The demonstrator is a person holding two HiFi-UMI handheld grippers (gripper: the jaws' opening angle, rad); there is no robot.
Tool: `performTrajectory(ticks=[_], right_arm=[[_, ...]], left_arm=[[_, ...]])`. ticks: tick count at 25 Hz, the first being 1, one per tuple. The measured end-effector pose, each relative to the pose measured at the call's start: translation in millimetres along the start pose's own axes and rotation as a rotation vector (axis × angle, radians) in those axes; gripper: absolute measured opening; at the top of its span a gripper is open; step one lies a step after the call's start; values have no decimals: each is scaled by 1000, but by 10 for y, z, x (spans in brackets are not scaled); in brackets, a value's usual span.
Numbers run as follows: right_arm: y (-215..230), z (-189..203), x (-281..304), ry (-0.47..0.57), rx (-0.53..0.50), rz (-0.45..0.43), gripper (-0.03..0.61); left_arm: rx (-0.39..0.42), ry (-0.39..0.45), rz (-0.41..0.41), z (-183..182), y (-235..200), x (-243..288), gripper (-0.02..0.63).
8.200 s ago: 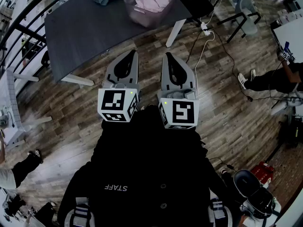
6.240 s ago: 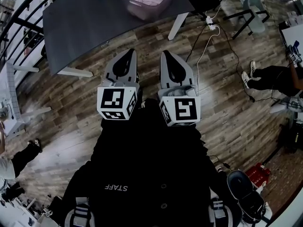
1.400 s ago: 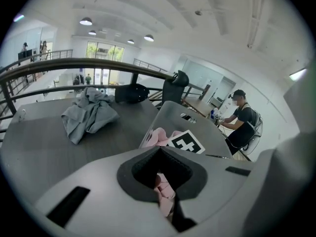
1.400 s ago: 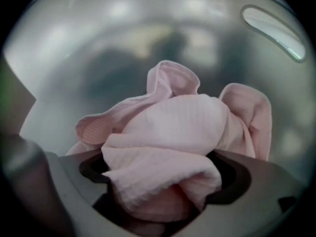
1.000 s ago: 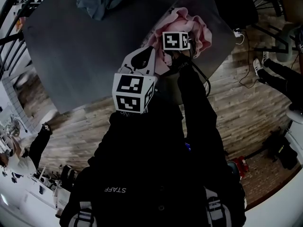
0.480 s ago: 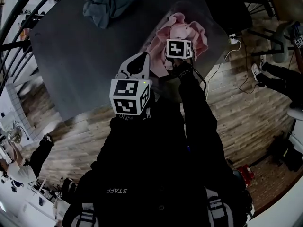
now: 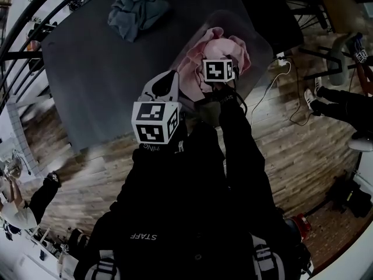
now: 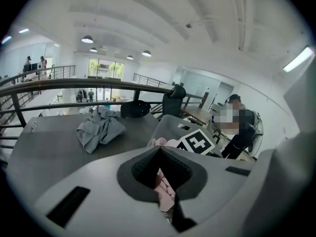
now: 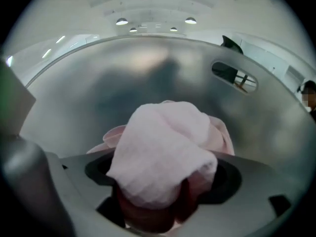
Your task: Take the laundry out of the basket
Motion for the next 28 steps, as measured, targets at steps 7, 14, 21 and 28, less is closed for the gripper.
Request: performTrajectory(ticks=[7,14,21,28], right_arm=[[41,193,482,-202,6,-5,552],[-52,229,862,-260,14,52,554],[-8,169,861,-214,35,110,416],[108,117,546,-157,102,49,262]], left_arm=[[-3,-18,-5,62,-43,33,0],[-8,-51,-3,138,-104,137,1],[-17,-69,-8,233,-151,163,0],[-19,-37,-20,198,-165,16,0]])
Point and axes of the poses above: the fingertips, and each gripper's own axes: x forward along the fingers, y to its right, z out of its underside, the point moved 9 cm from there along -x, backward along the fingers, and after that the axes turned 15 degrees about x, right-handed, at the moved point
